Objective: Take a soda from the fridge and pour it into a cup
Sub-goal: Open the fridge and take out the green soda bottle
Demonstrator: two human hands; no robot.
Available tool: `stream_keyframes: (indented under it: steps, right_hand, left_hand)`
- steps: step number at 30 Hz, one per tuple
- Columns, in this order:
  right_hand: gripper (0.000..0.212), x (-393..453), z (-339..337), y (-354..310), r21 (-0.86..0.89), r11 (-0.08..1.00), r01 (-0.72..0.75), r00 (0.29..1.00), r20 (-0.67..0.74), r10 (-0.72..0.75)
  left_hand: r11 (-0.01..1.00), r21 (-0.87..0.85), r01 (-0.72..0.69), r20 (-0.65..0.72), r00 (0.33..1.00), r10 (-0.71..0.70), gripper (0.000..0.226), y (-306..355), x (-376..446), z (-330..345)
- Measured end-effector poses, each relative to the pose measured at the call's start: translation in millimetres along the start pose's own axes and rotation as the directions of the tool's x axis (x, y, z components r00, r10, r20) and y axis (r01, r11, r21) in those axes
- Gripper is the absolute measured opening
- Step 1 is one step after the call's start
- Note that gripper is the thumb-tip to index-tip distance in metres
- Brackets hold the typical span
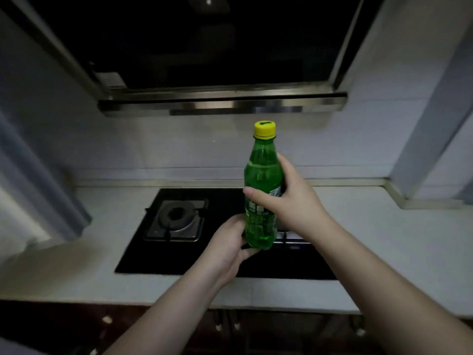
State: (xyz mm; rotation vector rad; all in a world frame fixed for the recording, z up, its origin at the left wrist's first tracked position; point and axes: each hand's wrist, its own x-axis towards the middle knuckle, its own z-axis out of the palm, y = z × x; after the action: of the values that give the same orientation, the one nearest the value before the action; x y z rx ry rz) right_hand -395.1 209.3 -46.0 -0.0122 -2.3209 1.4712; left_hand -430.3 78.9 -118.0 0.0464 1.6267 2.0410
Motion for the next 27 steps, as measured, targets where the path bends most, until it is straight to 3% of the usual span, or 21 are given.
stream_keyframes:
  steps: [10, 16, 22, 27]
  right_hand:
    - [0.066, 6.1, -42.7, 62.8, -0.081, 0.987, -0.141, 0.955, -0.274, 0.114]
    - [0.067, -2.4, -66.3, 99.4, -0.066, 0.980, -0.188, 0.891, -0.431, 0.142]
    - [0.069, -0.1, -95.3, 146.5, -0.060, 0.968, -0.245, 0.857, -0.481, 0.187]
    - [0.068, 7.1, -122.2, 200.3, -0.051, 0.958, -0.284, 0.861, -0.453, 0.231]
  left_hand:
    - [0.992, 0.043, 0.120, 0.264, 0.956, -0.127, 0.027, -26.2, 77.3, 56.9]
    - [0.978, 0.015, 0.206, 0.338, 0.920, -0.199, 0.030, -52.0, 115.3, 92.6]
    - [0.963, 0.015, 0.269, 0.388, 0.886, -0.254, 0.022, -82.6, 150.2, 132.4]
    - [0.943, 0.051, 0.329, 0.315, 0.891, -0.328, 0.023, -117.3, 188.8, 169.5]
